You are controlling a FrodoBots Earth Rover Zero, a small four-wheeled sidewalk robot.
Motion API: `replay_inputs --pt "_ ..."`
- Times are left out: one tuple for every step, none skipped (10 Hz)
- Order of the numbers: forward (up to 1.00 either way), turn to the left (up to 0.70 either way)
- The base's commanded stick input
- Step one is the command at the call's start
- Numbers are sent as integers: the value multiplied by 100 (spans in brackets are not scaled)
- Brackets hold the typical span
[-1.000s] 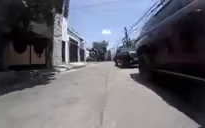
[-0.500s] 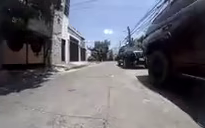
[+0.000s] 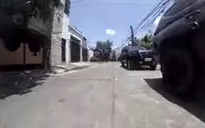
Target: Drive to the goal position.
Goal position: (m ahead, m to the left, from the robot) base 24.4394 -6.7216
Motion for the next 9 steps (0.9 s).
replay_inputs --pt "100 -35" --pt "100 -17" --pt "100 5" --pt "100 -2" --pt "100 -8" --pt "100 -15" --pt "100 -22" --pt "100 -28" --pt "100 -35"
